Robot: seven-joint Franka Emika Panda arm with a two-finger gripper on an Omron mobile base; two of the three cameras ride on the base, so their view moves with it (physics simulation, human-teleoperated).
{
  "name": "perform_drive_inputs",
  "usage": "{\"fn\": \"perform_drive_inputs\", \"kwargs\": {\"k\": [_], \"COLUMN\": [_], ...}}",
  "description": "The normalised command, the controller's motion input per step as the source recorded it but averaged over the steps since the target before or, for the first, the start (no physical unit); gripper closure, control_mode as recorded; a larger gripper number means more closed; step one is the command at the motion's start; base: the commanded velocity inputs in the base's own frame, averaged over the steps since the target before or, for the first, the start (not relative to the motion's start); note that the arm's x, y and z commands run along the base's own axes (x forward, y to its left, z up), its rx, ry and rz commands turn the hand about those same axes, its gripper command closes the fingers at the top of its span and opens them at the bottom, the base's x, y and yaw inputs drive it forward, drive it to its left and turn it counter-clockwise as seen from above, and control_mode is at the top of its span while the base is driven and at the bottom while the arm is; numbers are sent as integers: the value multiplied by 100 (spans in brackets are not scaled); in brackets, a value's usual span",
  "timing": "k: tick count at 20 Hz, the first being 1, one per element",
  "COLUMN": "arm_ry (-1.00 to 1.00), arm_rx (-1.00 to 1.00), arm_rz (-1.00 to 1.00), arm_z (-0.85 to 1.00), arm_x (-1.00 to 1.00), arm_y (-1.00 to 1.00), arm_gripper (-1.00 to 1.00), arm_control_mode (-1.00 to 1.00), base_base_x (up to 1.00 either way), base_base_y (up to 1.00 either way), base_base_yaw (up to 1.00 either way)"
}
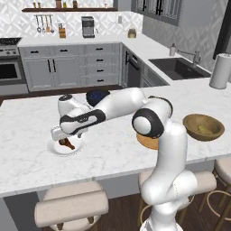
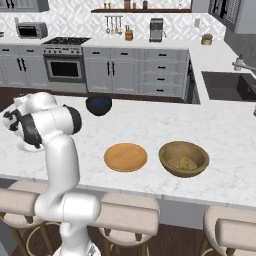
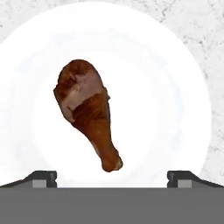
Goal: Pick the chicken drumstick and potato from their plates and place them in the bowl. Then put the bowl in the fridge.
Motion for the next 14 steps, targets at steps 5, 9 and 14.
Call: {"fn": "perform_drive_inputs", "kwargs": {"k": [5, 9, 14], "arm_ry": [12, 1, 0], "arm_rx": [3, 2, 0], "arm_rz": [0, 0, 2], "arm_z": [-28, -46, -29], "arm_x": [29, 10, 0], "arm_y": [17, 3, 0], "arm_gripper": [-100, -100, -100], "arm_control_mode": [-100, -100, -100], "base_base_x": [0, 0, 0], "base_base_y": [0, 0, 0], "base_base_yaw": [0, 0, 0]}}
